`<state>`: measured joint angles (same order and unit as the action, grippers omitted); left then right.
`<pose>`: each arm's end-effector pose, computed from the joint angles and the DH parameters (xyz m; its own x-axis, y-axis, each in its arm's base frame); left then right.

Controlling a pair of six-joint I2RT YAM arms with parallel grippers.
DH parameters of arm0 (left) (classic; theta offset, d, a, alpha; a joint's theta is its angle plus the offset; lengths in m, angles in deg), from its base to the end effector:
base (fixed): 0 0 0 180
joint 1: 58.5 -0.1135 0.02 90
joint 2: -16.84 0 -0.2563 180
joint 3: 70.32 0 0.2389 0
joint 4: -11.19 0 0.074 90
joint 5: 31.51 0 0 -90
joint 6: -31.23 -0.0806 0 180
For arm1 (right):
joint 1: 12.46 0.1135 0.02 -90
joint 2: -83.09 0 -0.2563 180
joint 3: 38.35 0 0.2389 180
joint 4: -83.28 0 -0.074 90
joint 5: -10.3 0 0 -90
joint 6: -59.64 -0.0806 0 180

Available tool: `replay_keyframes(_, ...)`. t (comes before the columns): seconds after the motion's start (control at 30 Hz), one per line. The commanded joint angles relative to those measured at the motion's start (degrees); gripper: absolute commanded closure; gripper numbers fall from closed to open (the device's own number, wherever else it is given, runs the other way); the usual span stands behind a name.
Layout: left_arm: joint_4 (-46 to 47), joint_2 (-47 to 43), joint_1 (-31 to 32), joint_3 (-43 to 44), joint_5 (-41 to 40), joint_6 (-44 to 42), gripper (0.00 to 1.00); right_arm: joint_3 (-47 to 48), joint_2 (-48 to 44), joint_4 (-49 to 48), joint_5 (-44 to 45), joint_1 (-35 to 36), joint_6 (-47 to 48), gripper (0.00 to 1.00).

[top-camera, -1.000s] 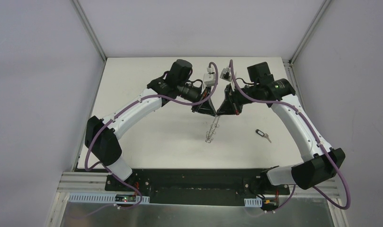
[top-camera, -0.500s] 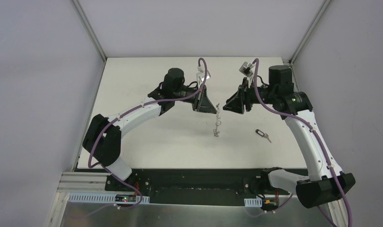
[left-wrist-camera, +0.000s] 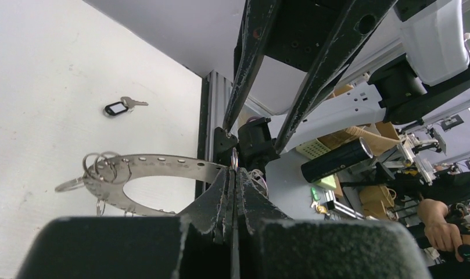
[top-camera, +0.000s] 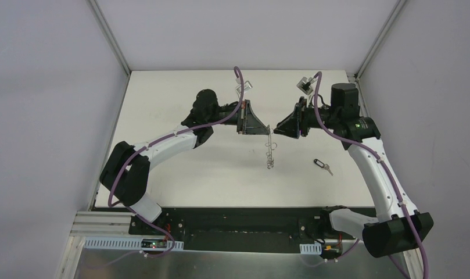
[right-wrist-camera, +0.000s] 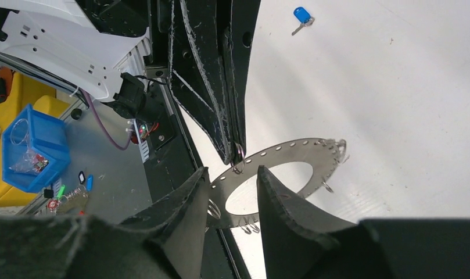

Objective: Put the keys on the keyring

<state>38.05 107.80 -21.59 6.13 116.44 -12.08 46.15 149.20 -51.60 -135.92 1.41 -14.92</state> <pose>0.2545 -0.2766 0.3349 -0.5963 -0.0350 -0.8020 0.7972 -0.1435 -0.5865 0.2257 0.1247 0.3698 -0.1936 -0.2003 -0.9604 -0.9394 0.3201 0.1226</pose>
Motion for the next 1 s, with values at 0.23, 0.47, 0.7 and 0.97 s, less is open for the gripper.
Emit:
replay_keyframes(0.23,9.1,-2.7,-0.1,-0.6,-0.2,4.0,1.0,-0.7,2.2,-5.9,-5.4,-0.3,-3.4,0.71)
replay_keyframes(0.47,10.4,-2.5,-0.1,-0.5,-0.2,4.9,1.0,-2.4,3.1,-8.1,-7.4,-0.4,-4.9,0.76)
replay_keyframes(0.7,10.2,-2.4,-0.1,-0.5,0.0,4.2,1.0,-2.3,3.7,-9.2,-9.7,-0.3,-5.9,0.9)
replay_keyframes(0.97,4.8,-3.0,-0.1,0.6,2.2,-3.6,0.96,2.8,3.9,1.4,-7.5,0.5,4.9,1.0)
